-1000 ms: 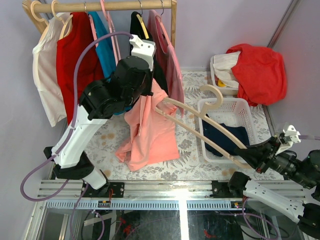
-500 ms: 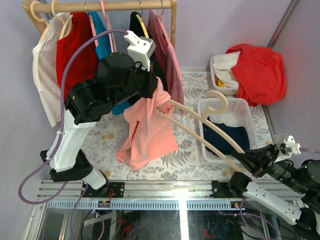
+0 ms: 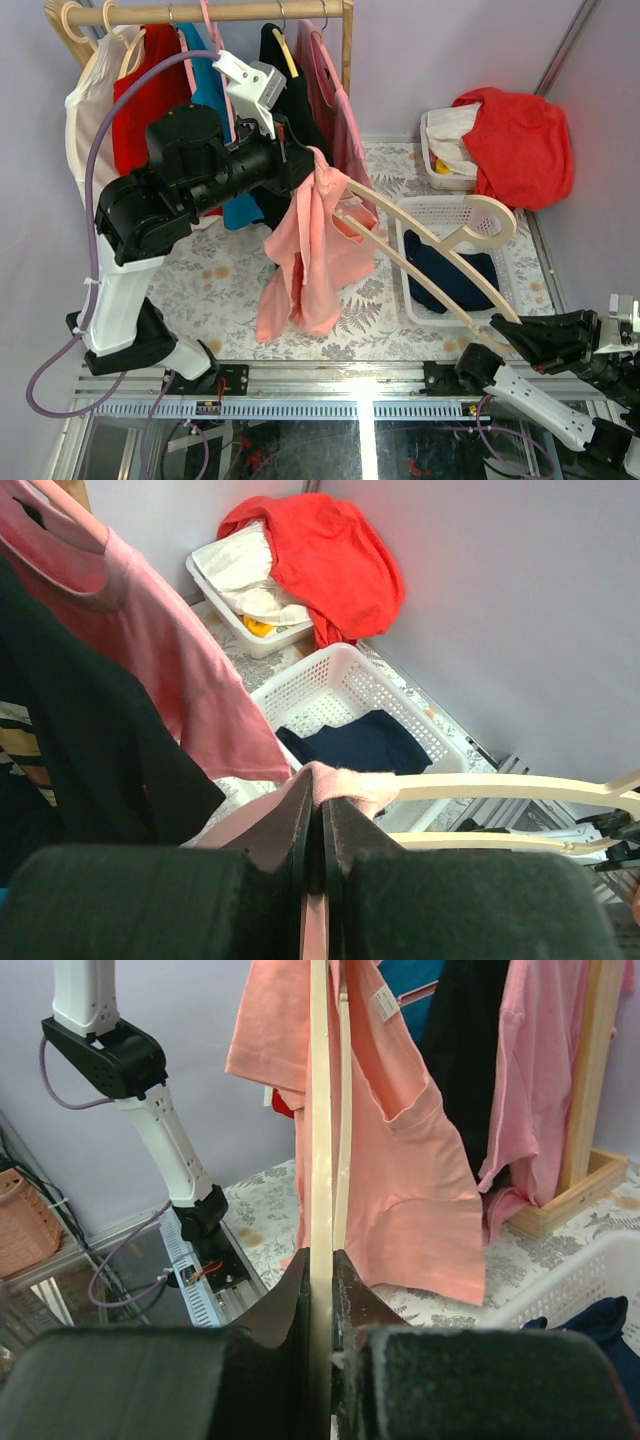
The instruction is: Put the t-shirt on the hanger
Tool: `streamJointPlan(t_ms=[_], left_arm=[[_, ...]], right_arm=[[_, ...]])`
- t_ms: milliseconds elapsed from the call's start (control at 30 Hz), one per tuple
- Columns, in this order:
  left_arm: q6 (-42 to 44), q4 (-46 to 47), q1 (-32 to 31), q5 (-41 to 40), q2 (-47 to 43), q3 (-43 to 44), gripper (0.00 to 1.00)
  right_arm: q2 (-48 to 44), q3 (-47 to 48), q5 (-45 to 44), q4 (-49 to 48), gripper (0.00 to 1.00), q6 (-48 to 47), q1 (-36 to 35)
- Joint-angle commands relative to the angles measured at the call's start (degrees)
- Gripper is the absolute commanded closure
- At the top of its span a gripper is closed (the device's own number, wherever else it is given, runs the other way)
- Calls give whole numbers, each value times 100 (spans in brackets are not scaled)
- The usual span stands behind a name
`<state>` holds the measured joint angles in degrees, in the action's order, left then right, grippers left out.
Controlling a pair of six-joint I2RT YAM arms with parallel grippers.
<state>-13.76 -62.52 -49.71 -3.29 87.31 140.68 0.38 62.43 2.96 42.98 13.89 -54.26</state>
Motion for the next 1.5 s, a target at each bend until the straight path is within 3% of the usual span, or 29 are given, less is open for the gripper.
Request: streamJointPlan(t_ms=[0,400,833,1167,1333,1467], left_arm=[[-17,464,31,414,-177,-9,97],[-207,739,32,-229,-885,-834,96],[-229,695,28,-651,-1007,-1484,83],[-170,1010,17,152,-1148,-1742,55],[-212,1215,18,612,-1219,-1948,46],[-232,1474,23,1021,-1286,-2210,46]], right_arm=[[118,70,489,-882,100,-107,-39],[-39,16,296,-1308,100,-119,-44],[23,-143,519,-1619,100,-74,-47],[75,-236,477,-1635,100,-56,-59],[118,-264,389,-1654,100,-68,-72],[160,-347,397,-1769,100,-41,-76]])
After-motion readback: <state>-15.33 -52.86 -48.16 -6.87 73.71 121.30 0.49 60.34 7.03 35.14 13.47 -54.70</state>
